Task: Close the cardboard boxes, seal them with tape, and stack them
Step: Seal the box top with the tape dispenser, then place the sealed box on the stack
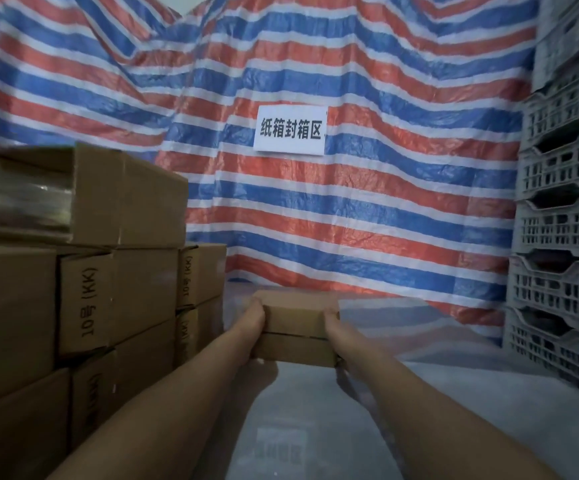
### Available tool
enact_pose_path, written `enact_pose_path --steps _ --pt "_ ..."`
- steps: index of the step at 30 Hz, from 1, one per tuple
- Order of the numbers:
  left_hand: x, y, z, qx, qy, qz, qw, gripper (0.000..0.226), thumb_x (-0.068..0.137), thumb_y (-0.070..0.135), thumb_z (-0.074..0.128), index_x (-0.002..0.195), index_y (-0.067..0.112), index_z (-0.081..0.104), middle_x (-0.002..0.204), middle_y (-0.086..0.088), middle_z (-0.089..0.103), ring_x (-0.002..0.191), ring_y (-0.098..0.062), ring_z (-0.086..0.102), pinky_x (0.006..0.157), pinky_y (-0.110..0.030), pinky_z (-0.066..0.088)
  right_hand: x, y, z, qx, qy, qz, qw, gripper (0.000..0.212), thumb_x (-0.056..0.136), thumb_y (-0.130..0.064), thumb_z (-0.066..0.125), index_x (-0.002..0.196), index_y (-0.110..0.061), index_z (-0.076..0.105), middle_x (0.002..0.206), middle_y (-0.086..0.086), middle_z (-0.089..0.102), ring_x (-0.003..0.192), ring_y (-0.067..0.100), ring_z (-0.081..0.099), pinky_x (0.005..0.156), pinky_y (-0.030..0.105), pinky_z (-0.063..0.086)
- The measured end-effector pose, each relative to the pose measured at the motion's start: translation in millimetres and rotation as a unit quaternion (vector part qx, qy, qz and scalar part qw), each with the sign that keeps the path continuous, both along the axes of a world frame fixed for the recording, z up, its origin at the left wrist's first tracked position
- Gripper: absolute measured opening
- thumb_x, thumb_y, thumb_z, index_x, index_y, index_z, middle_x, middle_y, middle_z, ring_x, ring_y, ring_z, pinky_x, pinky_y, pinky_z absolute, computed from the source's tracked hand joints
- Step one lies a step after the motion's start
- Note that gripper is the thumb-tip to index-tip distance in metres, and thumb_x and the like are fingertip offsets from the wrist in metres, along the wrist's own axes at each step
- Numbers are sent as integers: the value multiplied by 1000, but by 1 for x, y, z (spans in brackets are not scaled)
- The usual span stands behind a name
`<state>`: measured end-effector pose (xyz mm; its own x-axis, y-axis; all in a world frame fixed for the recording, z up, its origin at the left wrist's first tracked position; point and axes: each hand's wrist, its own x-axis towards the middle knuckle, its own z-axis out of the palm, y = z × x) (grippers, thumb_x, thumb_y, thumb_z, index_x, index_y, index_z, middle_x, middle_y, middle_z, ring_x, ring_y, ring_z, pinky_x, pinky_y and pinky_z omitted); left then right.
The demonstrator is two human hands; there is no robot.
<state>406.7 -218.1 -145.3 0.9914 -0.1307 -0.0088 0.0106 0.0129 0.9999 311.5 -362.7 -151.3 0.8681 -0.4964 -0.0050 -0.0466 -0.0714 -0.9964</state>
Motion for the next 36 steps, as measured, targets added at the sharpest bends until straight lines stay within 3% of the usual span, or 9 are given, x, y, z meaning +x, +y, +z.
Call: enact_pose_path --steps 5,9,12,16,21,26,30,34,36 --pt "-46 20 -1 72 -1 1 997 71 99 61 30 148 10 36 150 -17 39 138 -34 39 114 -46 33 -62 17 13 -101 58 64 991 76 93 -72 41 149 -20 40 150 9 46 135 30 45 113 45 37" --pt "-129 55 10 142 -36 -52 988 58 102 51 34 142 10 41 140 -18 49 127 -33 49 103 -38 41 -134 36 43 -240 82 67 965 63 104 -57 30 151 -16 39 155 11 42 139 29 42 116 42 33" --pt "-191 86 12 246 -127 -29 961 22 99 34 44 105 20 59 109 -7 62 102 -23 60 96 -37 50 -194 51 64 -282 115 85 949 60 102 -55 41 148 -16 41 152 8 43 131 26 46 109 39 39" --pt "-264 120 24 286 -197 -33 937 25 97 29 44 75 20 55 78 0 58 71 -15 55 66 -26 44 -257 72 86 -340 149 105 923 54 101 -56 42 142 -21 45 141 5 50 115 22 55 100 37 45" --pt "-339 167 54 294 -299 -7 908 33 97 33 45 80 12 66 73 -1 66 62 -16 61 53 -27 45 -307 110 110 -359 103 122 920 36 102 -52 44 125 -25 53 125 4 63 92 15 69 77 29 53" --pt "-381 199 57 323 -335 -14 885 37 97 38 45 82 14 69 77 -7 70 73 -25 68 67 -41 57 -333 142 99 -369 -17 29 929 26 102 -36 48 90 -20 65 82 1 68 64 12 68 46 17 47" --pt "-389 205 48 303 -380 20 874 40 98 37 45 74 12 64 69 -7 66 57 -20 57 54 -32 44 -337 150 74 -343 -155 -63 925 41 97 -20 53 56 -17 47 46 -10 42 49 8 44 49 25 36" --pt "-396 211 58 266 -423 41 865 41 101 40 43 75 15 65 68 -2 66 61 -16 63 57 -37 50 -333 160 62 -345 -186 -77 917 47 94 -16 55 51 -18 37 44 -6 31 44 8 30 46 25 22" --pt "-396 221 77 241 -437 51 865 44 101 46 40 72 23 65 65 7 66 57 -5 62 50 -27 46 -324 167 72 -334 -202 -76 917 47 95 -18 56 50 -17 41 42 -6 37 45 7 37 46 21 28"
